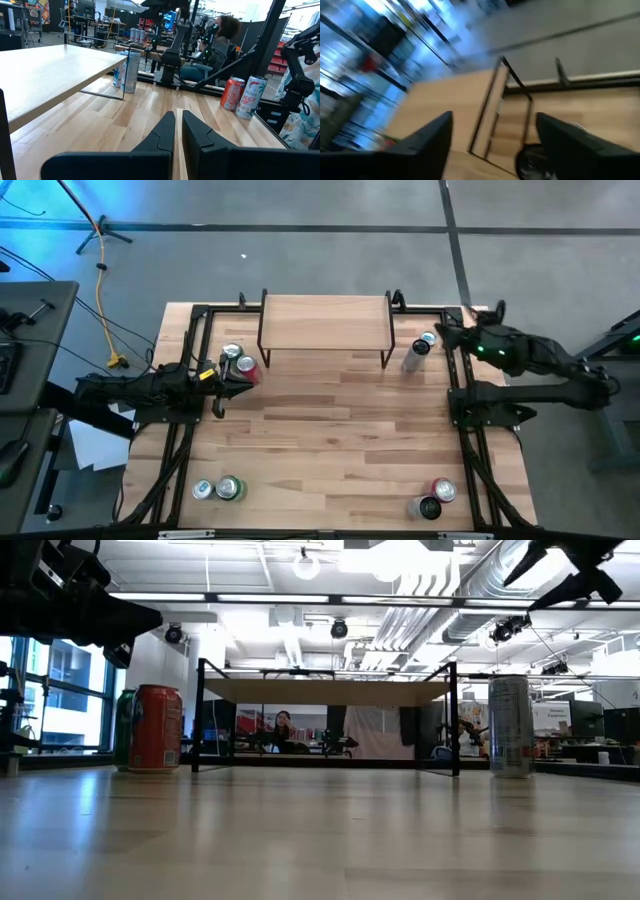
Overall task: Place canned beverage on shelf
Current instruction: Put the top white pink soda can on the shelf
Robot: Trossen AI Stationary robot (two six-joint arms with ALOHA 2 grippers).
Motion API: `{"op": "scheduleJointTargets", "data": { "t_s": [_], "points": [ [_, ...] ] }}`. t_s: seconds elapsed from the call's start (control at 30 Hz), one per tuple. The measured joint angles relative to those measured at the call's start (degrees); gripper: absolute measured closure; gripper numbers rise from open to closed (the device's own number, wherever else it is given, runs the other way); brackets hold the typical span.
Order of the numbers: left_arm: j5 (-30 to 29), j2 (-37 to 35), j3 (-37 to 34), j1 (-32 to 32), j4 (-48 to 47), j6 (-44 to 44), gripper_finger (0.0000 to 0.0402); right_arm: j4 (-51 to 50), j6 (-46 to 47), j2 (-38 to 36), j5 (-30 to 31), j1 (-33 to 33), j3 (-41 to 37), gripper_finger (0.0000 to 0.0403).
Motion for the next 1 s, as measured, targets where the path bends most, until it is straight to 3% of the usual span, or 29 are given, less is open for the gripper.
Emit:
{"op": "scheduleJointTargets", "data": {
  "t_s": [0.13,0.27,0.4,0.6,0.8,1.0],
  "points": [
    [0.0,0.0,0.0,0.0,0.0,0.0,0.0398,-4.3,-0.6,9.4,-4.4,-3.9,5.8,0.0056],
    [0.0,0.0,0.0,0.0,0.0,0.0,0.0398,-9.6,2.5,18.5,-9.3,-9.4,10.7,0.0042],
    [0.0,0.0,0.0,0.0,0.0,0.0,0.0398,-16.4,4.6,25.7,-20.5,-18.2,14.1,0.0041],
    [0.0,0.0,0.0,0.0,0.0,0.0,0.0398,-16.5,-3.6,31.9,-36.5,-28.6,13.5,0.0041],
    [0.0,0.0,0.0,0.0,0.0,0.0,0.0398,-19.7,-7.9,36.6,-36.9,-33.7,13.4,0.0041],
    [0.0,0.0,0.0,0.0,0.0,0.0,0.0398,-19.8,-10.4,40.5,-39.1,-34.5,13.4,0.0041]
  ]
}}
